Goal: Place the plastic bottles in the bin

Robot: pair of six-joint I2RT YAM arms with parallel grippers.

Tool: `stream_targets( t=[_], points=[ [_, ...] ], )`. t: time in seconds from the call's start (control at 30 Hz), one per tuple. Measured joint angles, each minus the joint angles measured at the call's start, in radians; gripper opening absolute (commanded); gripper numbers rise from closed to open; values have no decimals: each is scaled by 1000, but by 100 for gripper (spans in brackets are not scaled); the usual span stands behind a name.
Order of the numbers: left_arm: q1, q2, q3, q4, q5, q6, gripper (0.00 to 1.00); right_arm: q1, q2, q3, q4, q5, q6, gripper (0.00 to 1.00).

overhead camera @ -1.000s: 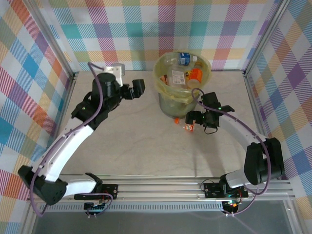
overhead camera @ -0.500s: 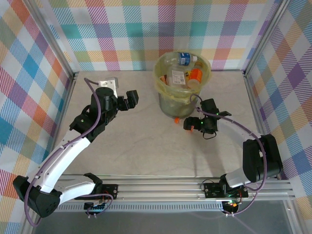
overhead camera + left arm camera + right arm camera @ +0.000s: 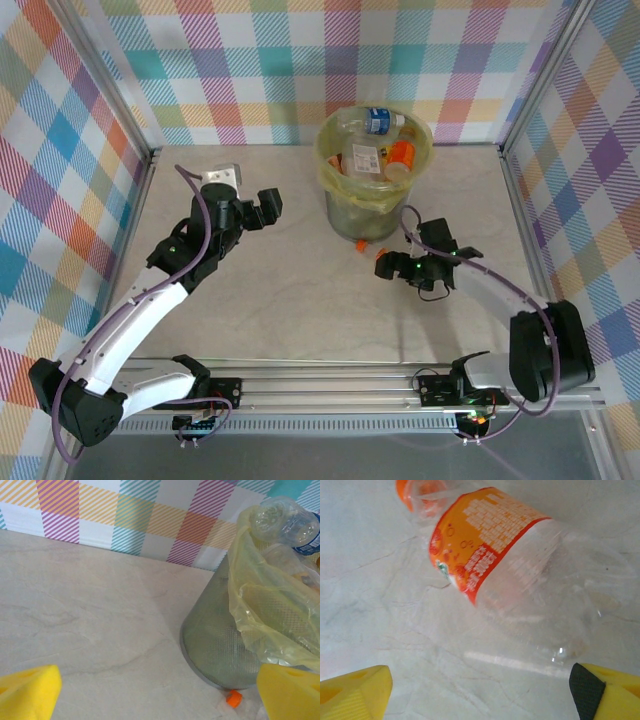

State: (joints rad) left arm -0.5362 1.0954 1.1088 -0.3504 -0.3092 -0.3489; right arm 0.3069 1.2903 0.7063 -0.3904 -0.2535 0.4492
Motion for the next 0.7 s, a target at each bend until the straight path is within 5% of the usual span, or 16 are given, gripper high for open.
stream_targets(
  t=[0.23,0.7],
  points=[
    [0,-3,-72,30,0,-33,100,-30,-113,9,6,55,-10,100],
    [0,-42,-106,39,-41,-60,100,-112,134,71,167,-8,-50,97]
  ],
)
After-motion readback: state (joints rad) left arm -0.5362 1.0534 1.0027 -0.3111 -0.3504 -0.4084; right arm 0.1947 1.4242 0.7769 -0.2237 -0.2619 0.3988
